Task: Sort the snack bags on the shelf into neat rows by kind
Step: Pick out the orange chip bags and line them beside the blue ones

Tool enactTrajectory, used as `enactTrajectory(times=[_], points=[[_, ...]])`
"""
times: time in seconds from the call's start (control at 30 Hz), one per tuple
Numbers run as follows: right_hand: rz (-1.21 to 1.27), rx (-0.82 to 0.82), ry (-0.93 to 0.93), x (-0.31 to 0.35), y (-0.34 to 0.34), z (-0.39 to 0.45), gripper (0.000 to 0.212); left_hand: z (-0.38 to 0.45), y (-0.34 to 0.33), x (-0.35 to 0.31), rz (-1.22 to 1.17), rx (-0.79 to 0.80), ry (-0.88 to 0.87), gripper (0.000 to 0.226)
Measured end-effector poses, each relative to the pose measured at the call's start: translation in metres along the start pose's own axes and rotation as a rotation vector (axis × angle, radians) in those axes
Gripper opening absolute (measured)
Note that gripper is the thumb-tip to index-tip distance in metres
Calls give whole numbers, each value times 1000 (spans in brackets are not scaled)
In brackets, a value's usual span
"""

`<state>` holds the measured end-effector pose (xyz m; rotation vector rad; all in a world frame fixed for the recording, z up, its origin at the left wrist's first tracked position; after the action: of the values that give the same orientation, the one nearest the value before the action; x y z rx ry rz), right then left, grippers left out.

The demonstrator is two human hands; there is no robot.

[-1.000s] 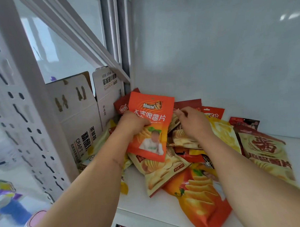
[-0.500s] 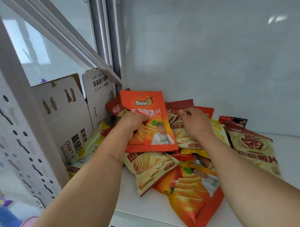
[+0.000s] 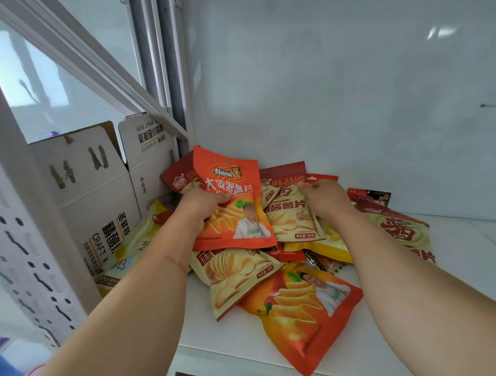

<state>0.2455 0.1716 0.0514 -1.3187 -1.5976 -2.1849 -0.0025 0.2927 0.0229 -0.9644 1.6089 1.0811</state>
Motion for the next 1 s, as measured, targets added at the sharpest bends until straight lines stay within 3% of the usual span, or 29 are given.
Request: enactTrajectory(times=[0.2,0.3,0.47,0.73,0.9,1.0], points=[[435,144,-210,2,-18,-5,79,-10,-4,2,10,-8,-13,34],[440,235,-252,6,-25,-8,70,-11,-3,3,12,-14,-27,39],[455,265,-238,-2,-23,-8,44,-21,-6,5,-128,96,-48,24],[756,103,-180,-34,24,-38,21,-66,-39,-3,-300,407,-29,27],[777,-57,-239,-71,56,-82,29,-97,-76,-10,-341,565,-69,31],[804,-133,-254,-95,72,-114,22,-116,-103,-9,-331,640,-66,32]])
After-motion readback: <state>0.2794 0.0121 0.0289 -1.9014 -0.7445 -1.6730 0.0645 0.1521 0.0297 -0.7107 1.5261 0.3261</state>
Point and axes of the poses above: each hand's wrist, its own z-axis towards the middle knuckle, its own y-axis out of the back of the hand, x = y × z, the point moved 7 cm from there along z, towards the middle knuckle, and after that the axes turned 6 degrees about x, right-handed, at the moved point
